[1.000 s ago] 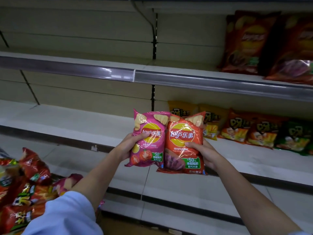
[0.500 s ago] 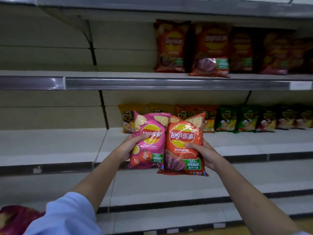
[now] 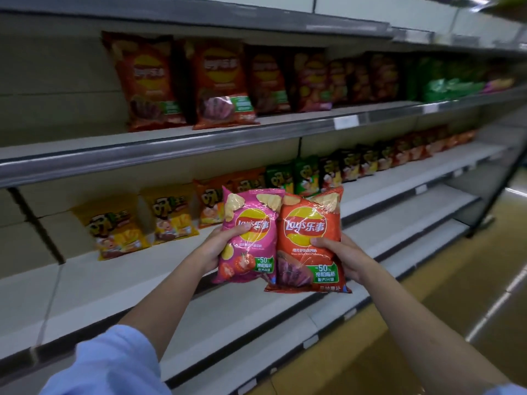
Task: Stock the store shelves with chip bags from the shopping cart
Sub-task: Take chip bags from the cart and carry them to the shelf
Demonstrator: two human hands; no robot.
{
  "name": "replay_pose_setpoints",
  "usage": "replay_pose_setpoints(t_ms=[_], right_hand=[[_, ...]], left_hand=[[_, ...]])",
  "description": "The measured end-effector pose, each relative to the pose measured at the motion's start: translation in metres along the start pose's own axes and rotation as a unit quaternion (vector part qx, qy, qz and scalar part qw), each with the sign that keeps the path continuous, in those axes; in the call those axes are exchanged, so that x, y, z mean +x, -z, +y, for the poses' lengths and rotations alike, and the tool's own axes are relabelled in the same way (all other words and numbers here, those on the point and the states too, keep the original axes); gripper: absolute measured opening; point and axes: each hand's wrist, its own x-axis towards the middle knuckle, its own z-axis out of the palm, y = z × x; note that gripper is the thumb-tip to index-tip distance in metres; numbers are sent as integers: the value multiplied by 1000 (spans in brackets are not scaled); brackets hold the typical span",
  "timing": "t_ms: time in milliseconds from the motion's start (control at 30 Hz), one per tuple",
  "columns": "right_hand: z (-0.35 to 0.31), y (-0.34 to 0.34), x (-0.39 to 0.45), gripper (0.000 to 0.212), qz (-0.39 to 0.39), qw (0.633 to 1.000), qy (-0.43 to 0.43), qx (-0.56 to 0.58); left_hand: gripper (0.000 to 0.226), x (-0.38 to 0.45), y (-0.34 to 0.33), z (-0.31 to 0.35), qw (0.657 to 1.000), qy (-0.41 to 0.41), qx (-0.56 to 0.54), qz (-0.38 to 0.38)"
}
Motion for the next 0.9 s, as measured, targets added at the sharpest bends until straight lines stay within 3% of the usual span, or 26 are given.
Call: replay_pose_setpoints(t_ms=[167, 400, 533, 733, 900], right_hand=[[5, 44, -31, 56, 79, 997, 2, 23], [3, 99, -60, 58, 171, 984, 20, 36], [2, 123, -72, 42, 207, 977, 24, 47], [-11, 149, -78, 66, 228, 972, 39, 42], [-27, 152, -72, 56, 225, 972, 54, 42]], left_hand=[[47, 29, -52, -3, 997, -1, 16, -79], [28, 61, -118, -2, 983, 0, 23, -183], [40, 75, -149, 5, 974, -3, 39, -225], [45, 92, -179, 13, 965, -12, 35, -260], [49, 96, -180, 34, 965, -20, 40, -260]])
